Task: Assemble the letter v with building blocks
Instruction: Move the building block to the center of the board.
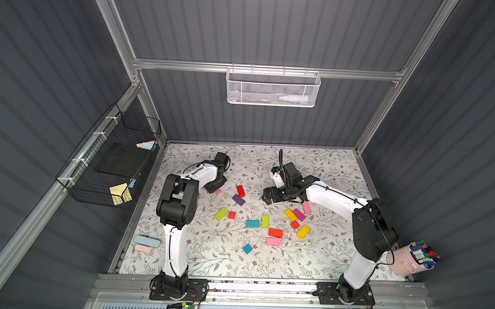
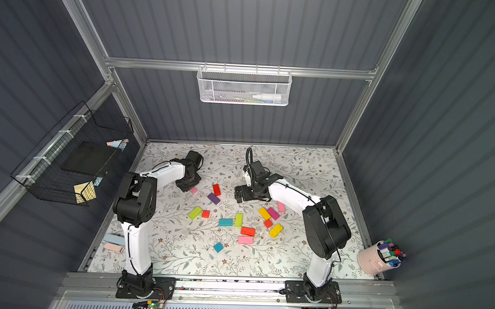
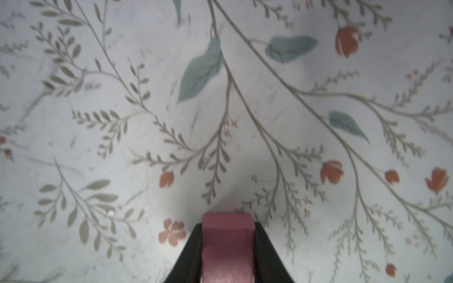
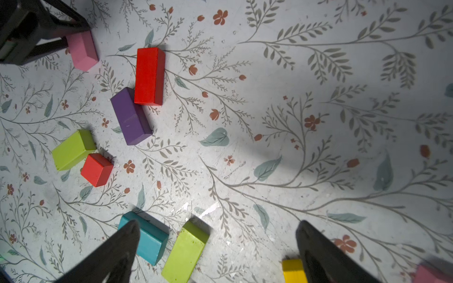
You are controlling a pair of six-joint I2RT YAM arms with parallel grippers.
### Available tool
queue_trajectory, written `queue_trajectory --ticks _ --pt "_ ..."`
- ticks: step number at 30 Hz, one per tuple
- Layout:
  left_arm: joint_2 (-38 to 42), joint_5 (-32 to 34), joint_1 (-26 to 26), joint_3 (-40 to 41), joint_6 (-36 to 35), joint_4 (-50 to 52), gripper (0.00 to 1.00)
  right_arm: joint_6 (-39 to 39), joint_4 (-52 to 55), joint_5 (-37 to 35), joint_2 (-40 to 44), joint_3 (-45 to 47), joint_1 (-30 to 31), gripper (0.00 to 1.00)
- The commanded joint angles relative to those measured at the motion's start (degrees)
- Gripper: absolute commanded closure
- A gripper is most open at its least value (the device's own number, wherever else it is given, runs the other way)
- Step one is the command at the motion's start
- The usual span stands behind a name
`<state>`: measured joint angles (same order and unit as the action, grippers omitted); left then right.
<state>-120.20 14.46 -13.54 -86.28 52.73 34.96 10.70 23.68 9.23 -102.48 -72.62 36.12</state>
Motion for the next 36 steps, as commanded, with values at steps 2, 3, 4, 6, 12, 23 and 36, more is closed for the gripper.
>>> queue_trajectory --ticks 2,3,4,6,12,23,36 --pt "-3.5 1.6 0.4 -0.6 -3.5 -0.3 0.72 -0.7 -1.4 1.3 0.2 0.4 0.5 0.01" --pt "-3.5 1.7 0.4 -0.5 -3.7 -0.5 0.72 -0.7 -1.4 1.5 0.1 0.4 0.5 0.01" --pt "-3.5 1.8 0.4 -0.5 -3.8 -0.8 0.71 -0.8 -1.3 1.6 0.0 0.2 0.6 0.01" --pt "-3.3 1.5 0.4 -0.5 -3.8 -0.8 0.71 -1.0 -1.2 1.7 -0.1 0.2 0.5 0.01" --pt "-2.1 0.5 0.4 0.2 -5.1 -2.1 0.44 -1.1 -1.4 2.0 -0.7 -0.3 0.7 0.01" --pt "11.7 6.1 0.3 -3.4 -4.9 -1.7 0.22 -3.5 -1.5 1.6 -3.2 -3.2 4.4 0.02" --pt "27.4 2.4 -0.9 4.8 -12.8 -9.1 0.25 -9.7 4.9 -2.4 -14.3 -17.9 12.1 0.3"
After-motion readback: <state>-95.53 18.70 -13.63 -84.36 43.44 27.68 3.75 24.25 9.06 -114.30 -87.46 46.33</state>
